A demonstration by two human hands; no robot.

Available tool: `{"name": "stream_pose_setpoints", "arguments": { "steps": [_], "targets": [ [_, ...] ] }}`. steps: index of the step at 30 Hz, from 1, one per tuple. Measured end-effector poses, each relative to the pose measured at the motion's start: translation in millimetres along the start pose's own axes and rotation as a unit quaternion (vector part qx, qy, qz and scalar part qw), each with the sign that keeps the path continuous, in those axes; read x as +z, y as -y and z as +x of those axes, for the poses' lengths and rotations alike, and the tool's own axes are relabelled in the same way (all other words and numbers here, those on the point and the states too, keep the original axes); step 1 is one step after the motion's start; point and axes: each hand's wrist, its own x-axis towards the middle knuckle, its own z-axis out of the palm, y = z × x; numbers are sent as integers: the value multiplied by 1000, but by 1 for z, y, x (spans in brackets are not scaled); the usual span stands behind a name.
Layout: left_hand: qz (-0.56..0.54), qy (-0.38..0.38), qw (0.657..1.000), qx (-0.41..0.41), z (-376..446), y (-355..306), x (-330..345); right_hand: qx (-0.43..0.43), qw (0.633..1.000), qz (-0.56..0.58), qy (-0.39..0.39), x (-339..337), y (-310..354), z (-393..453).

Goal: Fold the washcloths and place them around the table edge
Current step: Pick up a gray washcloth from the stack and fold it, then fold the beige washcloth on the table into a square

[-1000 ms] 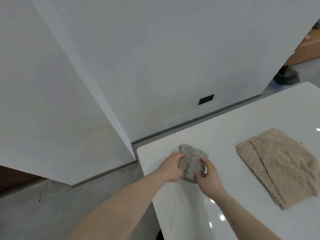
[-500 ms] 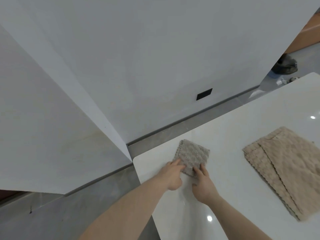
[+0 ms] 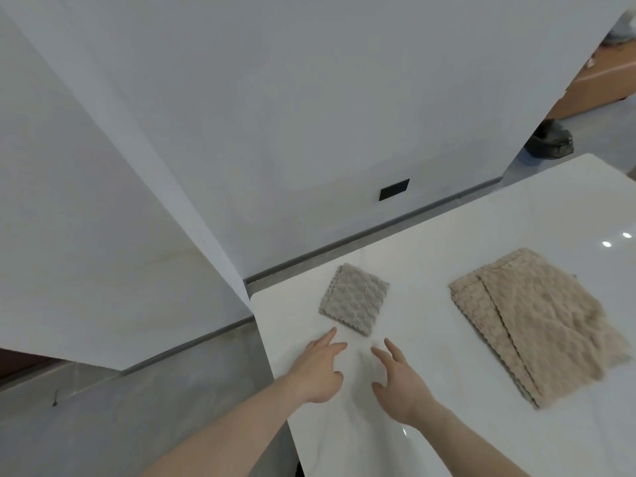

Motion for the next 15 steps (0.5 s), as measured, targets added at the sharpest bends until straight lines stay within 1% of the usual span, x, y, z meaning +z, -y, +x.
{"name": "stream_pose_setpoints", "arguments": {
  "steps": [6,11,15],
  "targets": [
    [-28,-64,997,-10,-68,-37,46,-50,998,-20,16,2,-40,-77],
    [-74,-146,986,-40,-137,-92,112,-111,991,-61,34,-3,-80,-155],
    [-79,-164,983,-34,-183,-127,160,-152,986,-71,19,-11,-105,-203]
  ]
}}
